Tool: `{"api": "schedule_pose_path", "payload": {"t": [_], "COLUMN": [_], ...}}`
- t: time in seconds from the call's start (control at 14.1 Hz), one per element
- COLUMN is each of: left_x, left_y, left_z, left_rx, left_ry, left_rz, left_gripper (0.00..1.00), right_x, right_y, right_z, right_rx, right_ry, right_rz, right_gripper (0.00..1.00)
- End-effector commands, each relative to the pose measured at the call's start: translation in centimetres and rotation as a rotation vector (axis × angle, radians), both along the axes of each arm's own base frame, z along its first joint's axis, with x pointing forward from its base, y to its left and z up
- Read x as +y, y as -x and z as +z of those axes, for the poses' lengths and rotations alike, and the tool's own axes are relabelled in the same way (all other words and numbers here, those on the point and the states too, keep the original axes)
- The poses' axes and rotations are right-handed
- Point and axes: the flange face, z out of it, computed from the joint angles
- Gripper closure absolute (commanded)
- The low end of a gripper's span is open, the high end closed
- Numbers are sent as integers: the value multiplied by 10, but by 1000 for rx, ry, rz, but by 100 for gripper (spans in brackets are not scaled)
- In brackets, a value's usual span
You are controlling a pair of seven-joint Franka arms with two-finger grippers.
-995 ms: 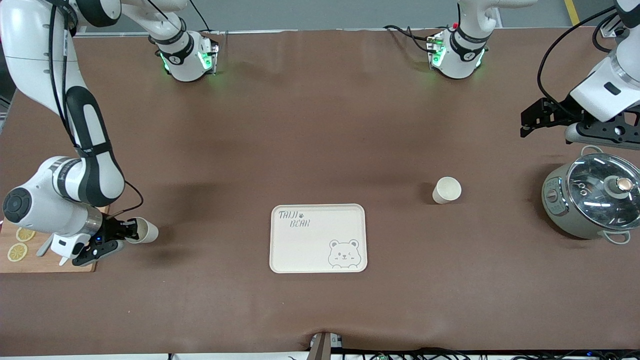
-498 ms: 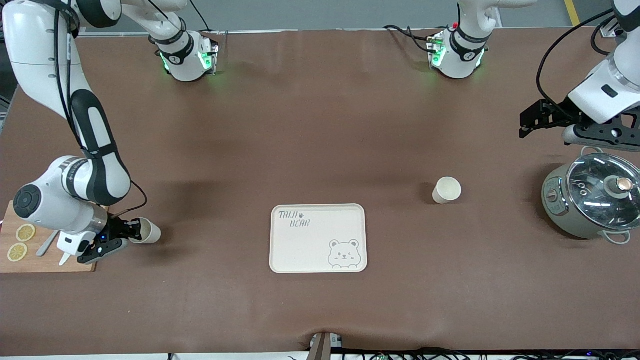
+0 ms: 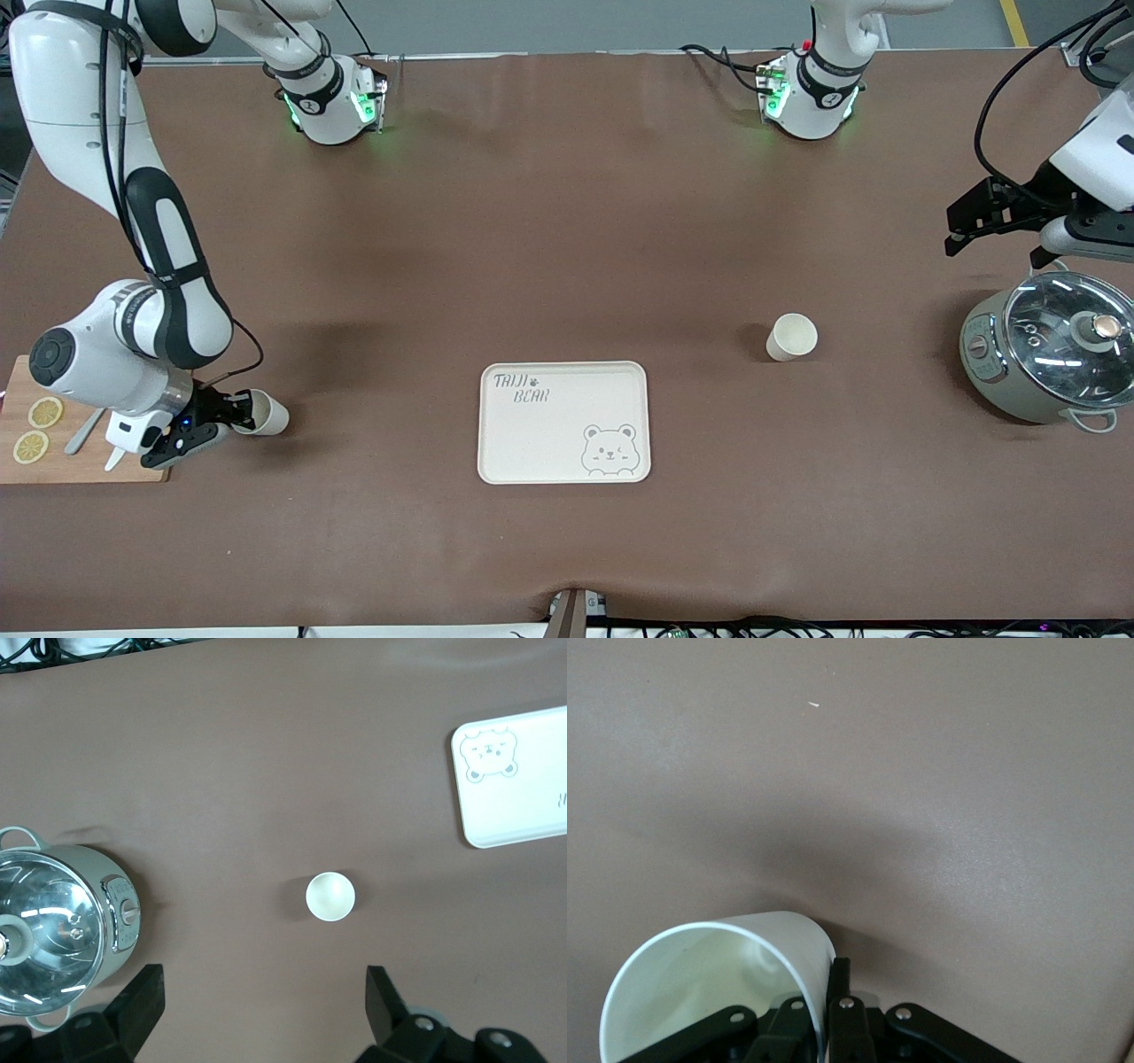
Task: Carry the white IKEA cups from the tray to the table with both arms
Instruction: 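Lower the cup beside the cutting board and open the right gripper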
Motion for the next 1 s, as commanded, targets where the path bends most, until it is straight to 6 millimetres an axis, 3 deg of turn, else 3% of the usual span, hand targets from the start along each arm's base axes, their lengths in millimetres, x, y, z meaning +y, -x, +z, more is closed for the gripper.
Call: {"api": "schedule_pose_path", "payload": {"t": [0.0,0.43,0.5,0.57,0.71,0.78,0.92], "left_x": [-10,-11,-10,-9,-7,-7,-6], "left_y": [-3,-2,-2,-1,-1,-1,0], "left_z": [3,3,3,3,5,5,4], "left_rx": [13,14,14,12,9,9,21], "left_ry": [27,16,16,15,10,10,9], "left_rz": [63,60,60,51,21,20,20], "left_gripper": [0,0,0,0,0,0,0], "right_x": [-4,-4,-4,-3,-2,-4,-4], "right_y": [0,-1,-1,-2,-3,-6,-6], "right_z": [-7,-13,-13,-12,-10,-6,-7], "right_rx": [-13,-19,-19,-22,-23,-27,-25], "right_ry": [-24,-21,-21,-21,-22,-23,-24], "right_rz": [7,9,9,9,7,7,8], "right_gripper": [100,100,94,65,26,0,0]}}
